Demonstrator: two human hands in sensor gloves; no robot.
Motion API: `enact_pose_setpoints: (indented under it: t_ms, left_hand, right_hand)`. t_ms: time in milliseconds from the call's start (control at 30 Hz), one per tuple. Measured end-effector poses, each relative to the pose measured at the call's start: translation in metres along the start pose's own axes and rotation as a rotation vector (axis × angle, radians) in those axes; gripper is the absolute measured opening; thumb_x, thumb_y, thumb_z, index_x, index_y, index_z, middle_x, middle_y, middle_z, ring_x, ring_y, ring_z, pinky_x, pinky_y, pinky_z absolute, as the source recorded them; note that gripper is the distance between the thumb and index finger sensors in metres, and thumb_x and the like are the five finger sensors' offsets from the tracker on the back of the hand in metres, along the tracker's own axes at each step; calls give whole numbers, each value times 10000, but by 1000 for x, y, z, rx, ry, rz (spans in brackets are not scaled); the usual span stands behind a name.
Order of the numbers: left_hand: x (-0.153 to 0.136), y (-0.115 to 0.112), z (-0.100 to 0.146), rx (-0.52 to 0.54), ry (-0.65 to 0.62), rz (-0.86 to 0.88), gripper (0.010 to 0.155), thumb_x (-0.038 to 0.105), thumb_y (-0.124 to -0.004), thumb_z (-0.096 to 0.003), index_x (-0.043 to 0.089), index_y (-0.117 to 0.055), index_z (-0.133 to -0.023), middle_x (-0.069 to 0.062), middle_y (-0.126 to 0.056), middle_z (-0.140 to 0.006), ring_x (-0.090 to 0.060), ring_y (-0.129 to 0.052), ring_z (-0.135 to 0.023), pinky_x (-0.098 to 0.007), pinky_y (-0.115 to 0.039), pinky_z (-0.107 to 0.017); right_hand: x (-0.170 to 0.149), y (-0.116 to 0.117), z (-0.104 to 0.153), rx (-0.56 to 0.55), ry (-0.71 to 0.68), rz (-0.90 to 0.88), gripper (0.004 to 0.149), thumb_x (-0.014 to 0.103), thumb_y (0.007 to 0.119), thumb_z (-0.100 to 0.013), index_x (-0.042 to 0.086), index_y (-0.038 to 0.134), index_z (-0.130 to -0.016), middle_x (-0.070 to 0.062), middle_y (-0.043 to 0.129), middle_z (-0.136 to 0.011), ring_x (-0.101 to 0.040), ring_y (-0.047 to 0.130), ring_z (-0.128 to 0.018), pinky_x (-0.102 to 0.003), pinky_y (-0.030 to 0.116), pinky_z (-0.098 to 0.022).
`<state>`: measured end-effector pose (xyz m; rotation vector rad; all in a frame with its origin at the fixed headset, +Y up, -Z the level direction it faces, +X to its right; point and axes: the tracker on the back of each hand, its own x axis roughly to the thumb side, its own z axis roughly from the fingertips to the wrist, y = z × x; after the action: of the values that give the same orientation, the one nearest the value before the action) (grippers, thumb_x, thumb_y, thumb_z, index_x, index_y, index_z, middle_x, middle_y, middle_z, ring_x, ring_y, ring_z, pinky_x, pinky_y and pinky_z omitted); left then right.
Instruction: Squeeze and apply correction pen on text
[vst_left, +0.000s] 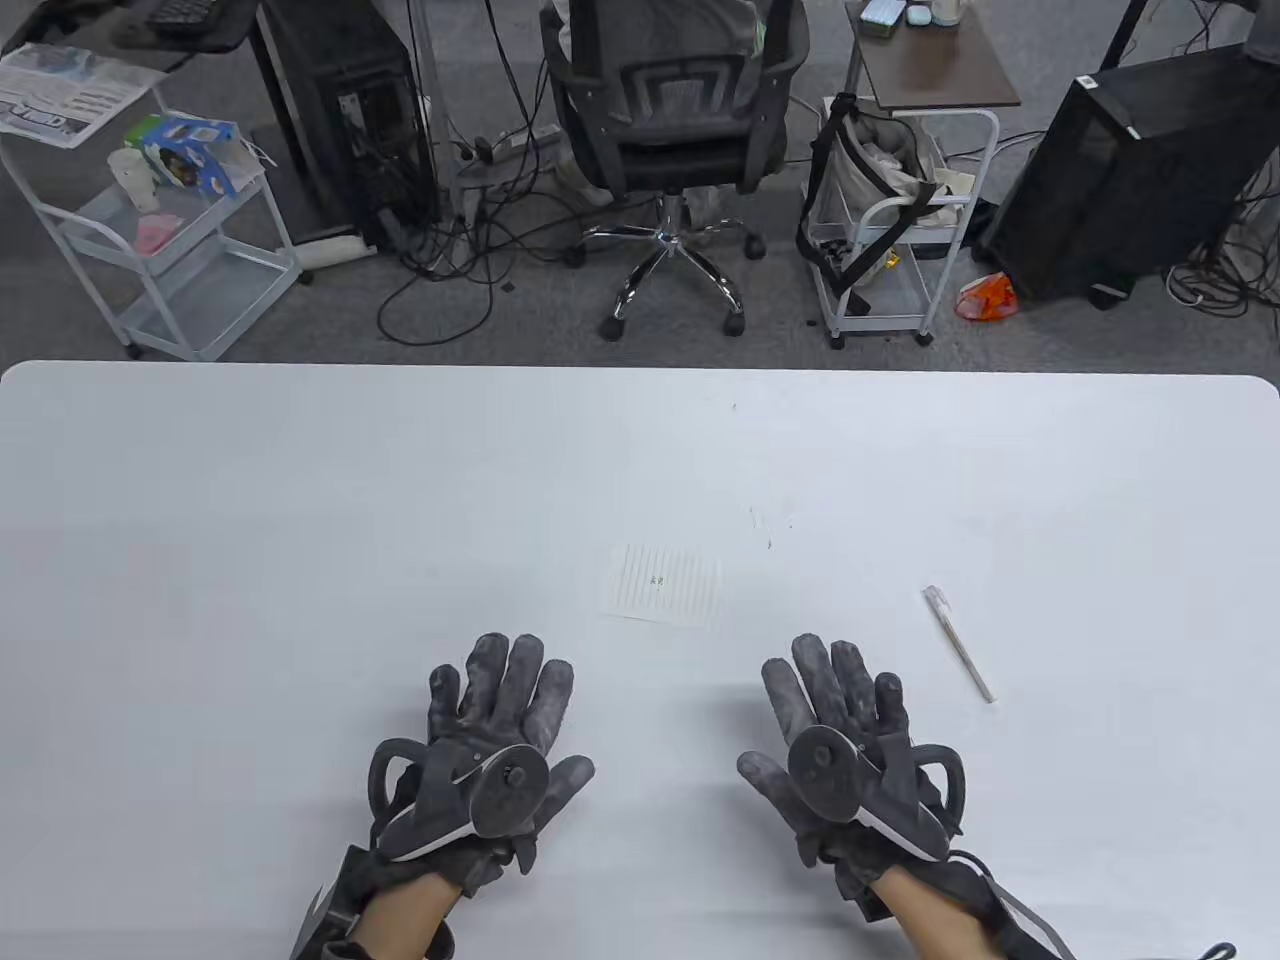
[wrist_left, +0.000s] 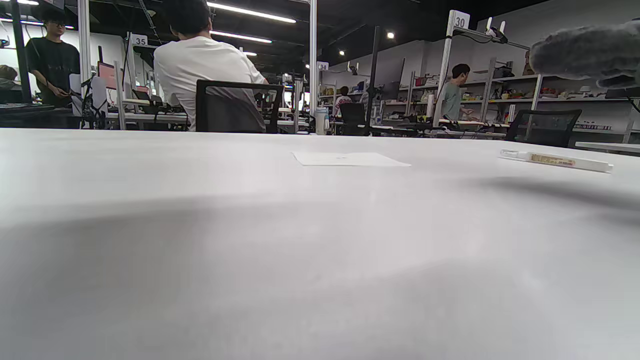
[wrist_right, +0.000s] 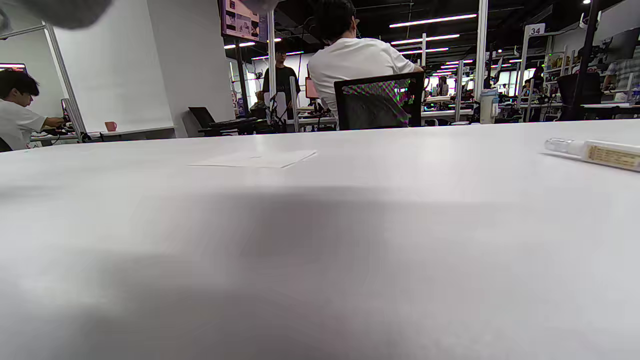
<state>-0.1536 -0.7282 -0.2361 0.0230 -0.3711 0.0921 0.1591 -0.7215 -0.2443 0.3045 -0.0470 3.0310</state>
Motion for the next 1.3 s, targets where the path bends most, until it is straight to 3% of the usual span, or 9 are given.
enact_pose_setpoints:
  t_ms: [1300]
  left_hand:
    - [0,-1,0,-23,-5,-1,849,721,-523,-416,265,-289,-1093,-70,-230,-1199,-428,-250,-1116,-717,-342,-709]
  right_hand:
    - [0,4,-3,62,10,-43,820,740,565,-401,343,294,-1065,7,159,-1207,-373,191,-1086,-647,307,-772]
